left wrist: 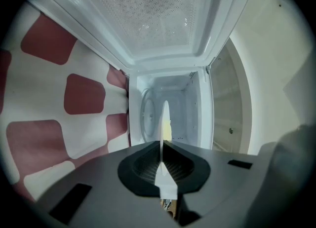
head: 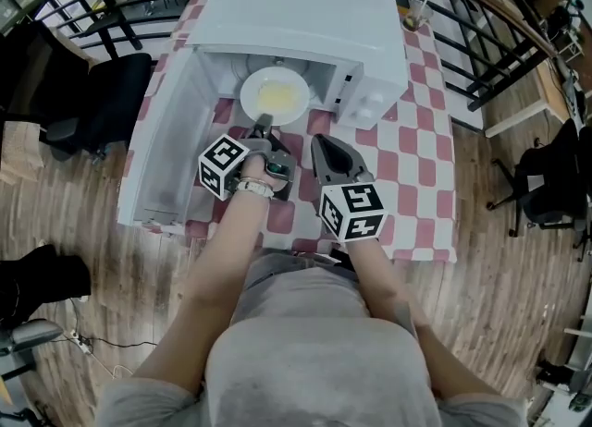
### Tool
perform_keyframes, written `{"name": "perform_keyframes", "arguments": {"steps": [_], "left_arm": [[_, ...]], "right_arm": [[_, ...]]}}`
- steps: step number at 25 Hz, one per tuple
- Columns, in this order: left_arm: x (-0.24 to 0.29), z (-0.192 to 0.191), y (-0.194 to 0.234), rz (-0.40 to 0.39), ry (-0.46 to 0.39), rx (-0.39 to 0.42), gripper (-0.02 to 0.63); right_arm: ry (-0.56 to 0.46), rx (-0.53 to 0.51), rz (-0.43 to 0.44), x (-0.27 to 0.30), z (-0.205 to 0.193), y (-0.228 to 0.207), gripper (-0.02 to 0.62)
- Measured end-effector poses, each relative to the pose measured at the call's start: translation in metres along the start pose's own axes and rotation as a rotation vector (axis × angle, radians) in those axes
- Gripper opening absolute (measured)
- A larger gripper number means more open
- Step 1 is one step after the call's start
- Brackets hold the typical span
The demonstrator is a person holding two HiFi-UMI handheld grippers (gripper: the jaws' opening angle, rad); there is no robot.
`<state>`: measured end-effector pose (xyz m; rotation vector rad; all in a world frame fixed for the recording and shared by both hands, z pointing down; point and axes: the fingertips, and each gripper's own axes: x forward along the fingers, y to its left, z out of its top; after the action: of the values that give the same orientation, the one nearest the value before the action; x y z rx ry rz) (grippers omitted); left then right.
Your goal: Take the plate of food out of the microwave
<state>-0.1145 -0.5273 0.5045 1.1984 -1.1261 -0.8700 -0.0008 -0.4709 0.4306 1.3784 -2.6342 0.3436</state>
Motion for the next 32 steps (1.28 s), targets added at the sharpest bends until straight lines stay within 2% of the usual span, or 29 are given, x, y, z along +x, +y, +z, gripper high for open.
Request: {"name": "perform_keyframes", "arguments": {"steps": [8, 22, 28, 32], "left_arm": [[-0.014, -0.008, -0.014, -0.04, -0.007, -0.003, 0.012], [-0.043, -0.021, -0.045, -0.079, -0.042, 0.039, 0.012], [-0.06, -0.035, -0.055, -0.108, -0.046, 0.083, 0.012], [-0.067, -0.037, -0.053, -0.108, -0.053, 0.072, 0.012]], "right_arm": [[-0.058, -0.023, 0.006, 0.006, 0.012, 0.001, 0.026], [-0.114, -0.041, -0.016, 0.003, 0.029, -0.006, 0.026], [-0.152, -0.096, -0.002, -0.008, 0.037, 0.002, 0.026], [-0.195, -0.128, -0.007, -0.016, 0.047, 0.006, 0.026]]}}
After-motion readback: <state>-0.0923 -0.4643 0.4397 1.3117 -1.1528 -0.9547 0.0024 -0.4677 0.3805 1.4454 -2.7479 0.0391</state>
